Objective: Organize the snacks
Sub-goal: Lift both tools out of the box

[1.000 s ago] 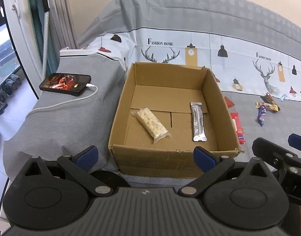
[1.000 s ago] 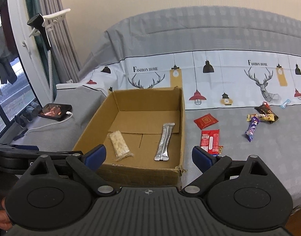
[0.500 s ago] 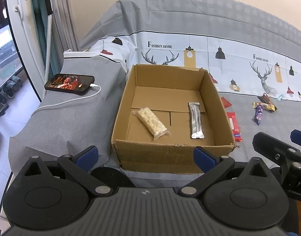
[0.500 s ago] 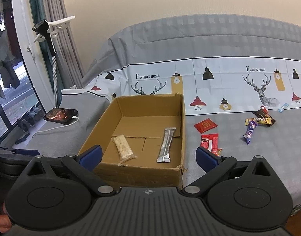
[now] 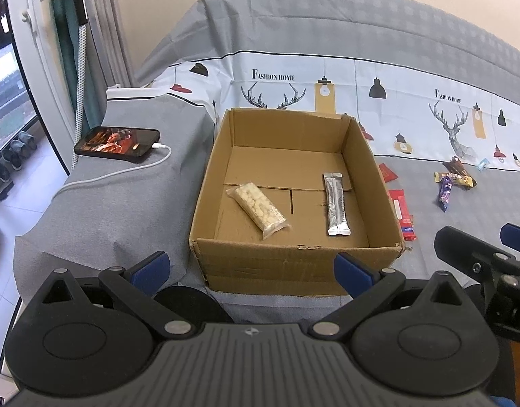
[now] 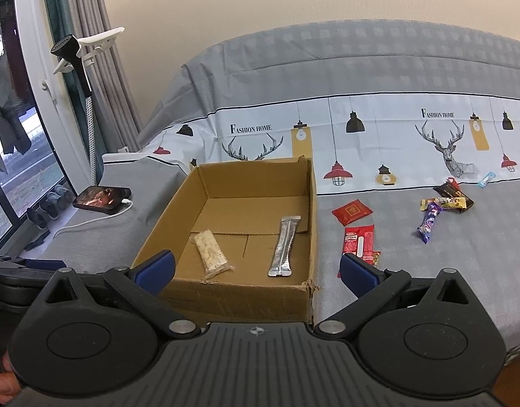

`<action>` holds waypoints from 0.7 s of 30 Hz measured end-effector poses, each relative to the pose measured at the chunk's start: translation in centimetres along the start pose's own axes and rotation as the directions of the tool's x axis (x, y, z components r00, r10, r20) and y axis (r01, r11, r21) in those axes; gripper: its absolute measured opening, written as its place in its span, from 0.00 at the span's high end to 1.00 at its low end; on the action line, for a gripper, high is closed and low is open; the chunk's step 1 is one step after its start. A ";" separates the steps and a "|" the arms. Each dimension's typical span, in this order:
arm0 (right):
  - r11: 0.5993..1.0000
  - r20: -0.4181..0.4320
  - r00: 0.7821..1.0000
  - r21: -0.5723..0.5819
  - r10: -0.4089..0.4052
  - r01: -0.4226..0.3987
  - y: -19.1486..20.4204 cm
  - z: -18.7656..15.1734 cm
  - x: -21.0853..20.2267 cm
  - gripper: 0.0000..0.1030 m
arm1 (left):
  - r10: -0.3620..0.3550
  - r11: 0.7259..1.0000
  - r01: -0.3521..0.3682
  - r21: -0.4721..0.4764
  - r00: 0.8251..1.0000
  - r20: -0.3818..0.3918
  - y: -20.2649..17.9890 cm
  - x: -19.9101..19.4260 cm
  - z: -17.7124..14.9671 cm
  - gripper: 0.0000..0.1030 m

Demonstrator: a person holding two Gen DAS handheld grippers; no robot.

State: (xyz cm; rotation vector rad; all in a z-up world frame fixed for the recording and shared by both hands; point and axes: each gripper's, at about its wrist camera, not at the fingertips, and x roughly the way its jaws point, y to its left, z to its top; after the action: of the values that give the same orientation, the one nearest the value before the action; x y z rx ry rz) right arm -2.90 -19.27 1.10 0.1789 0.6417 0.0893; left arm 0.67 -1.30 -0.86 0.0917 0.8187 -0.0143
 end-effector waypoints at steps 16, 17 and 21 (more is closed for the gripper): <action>0.999 -0.019 1.000 0.033 0.000 0.000 -1.1 -0.1 0.7 0.01 | 0.005 1.000 -0.004 0.022 1.000 -0.026 -0.8 0.8 0.3 0.00; 0.999 -0.021 1.000 0.035 0.001 0.000 -1.1 -0.1 0.7 0.01 | 0.004 1.000 -0.004 0.021 1.000 -0.027 -0.8 0.8 0.4 0.00; 0.999 -0.021 1.000 0.040 0.002 -0.001 -1.3 -0.1 0.8 0.01 | 0.002 1.000 -0.002 0.018 0.999 -0.035 -1.0 0.9 0.6 0.00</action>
State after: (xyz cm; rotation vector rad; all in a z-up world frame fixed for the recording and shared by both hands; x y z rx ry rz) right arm -2.27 -20.37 0.27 0.2172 0.6642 0.0797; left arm 1.74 -2.38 -1.19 0.1101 0.8536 -0.0181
